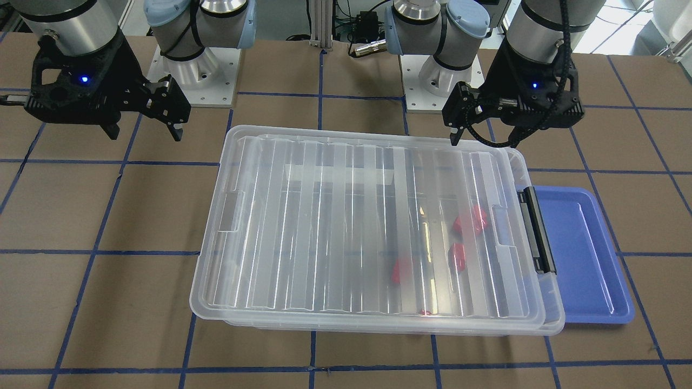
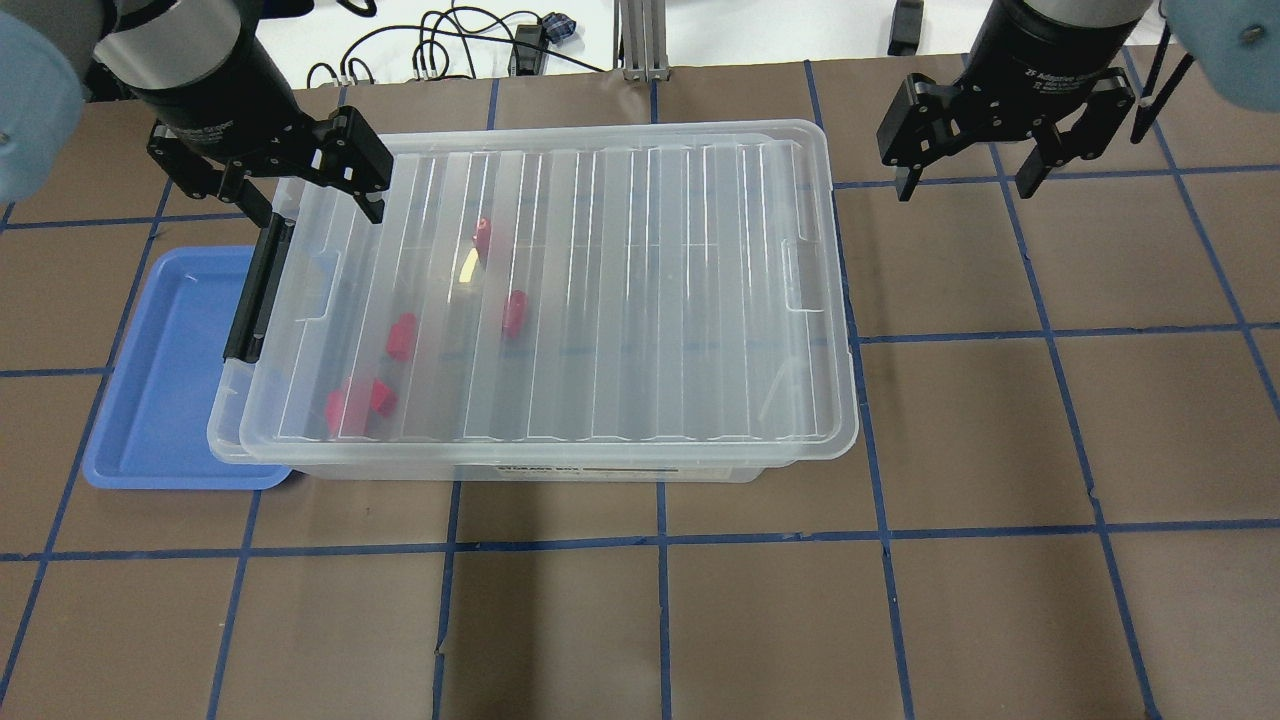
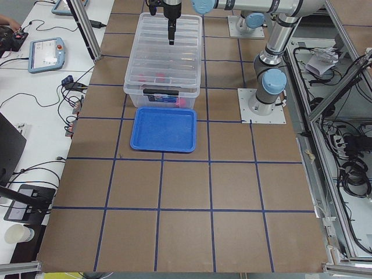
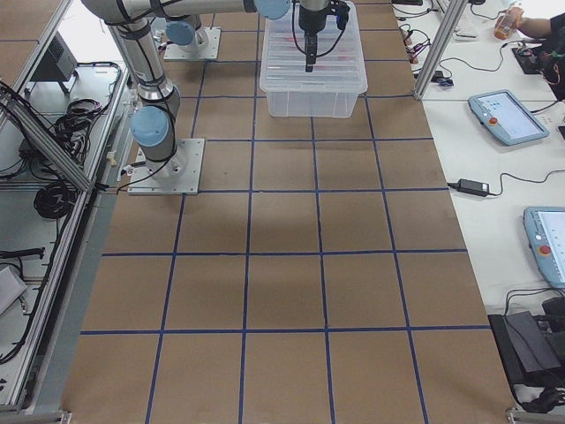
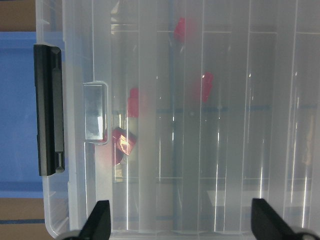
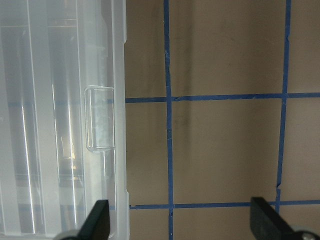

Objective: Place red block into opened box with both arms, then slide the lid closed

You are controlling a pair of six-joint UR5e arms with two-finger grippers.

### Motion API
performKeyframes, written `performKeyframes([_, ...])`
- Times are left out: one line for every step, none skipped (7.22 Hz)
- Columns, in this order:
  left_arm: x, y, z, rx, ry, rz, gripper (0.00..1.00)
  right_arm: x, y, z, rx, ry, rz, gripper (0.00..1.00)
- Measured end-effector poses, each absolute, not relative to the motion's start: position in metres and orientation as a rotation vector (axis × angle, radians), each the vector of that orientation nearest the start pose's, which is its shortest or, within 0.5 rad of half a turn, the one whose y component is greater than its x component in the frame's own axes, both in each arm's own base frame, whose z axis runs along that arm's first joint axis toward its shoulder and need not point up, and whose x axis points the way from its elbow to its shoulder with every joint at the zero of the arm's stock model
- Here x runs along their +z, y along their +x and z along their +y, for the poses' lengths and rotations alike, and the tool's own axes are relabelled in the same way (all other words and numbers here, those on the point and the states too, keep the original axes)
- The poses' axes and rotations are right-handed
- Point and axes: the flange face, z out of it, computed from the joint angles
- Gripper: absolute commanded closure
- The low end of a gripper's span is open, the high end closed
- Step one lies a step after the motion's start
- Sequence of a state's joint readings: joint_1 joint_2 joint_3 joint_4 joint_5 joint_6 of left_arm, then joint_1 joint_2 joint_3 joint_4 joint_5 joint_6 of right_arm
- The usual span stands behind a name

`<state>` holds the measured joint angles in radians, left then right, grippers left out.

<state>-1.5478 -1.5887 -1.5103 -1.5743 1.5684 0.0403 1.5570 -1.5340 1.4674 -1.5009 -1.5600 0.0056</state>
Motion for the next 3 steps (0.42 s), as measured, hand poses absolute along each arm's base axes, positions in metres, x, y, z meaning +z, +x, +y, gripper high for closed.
performKeyframes([0.5079, -0.1229, -0.5058, -0.061, 0.03, 3.141, 0.0, 0.5128, 0.1274, -0.5081, 0.006, 0.03, 3.131, 0.0])
performKeyframes([0.5074, -0.1235, -0.5055, -0.06, 0.032, 3.139, 0.0, 0.5126, 0.1273, -0.5081, 0.007, 0.03, 3.131, 0.0])
performKeyframes([0.508, -0.1234, -0.5049, -0.061, 0.019, 3.136, 0.0, 0.5124, 0.1273, -0.508, 0.008, 0.03, 3.131, 0.0])
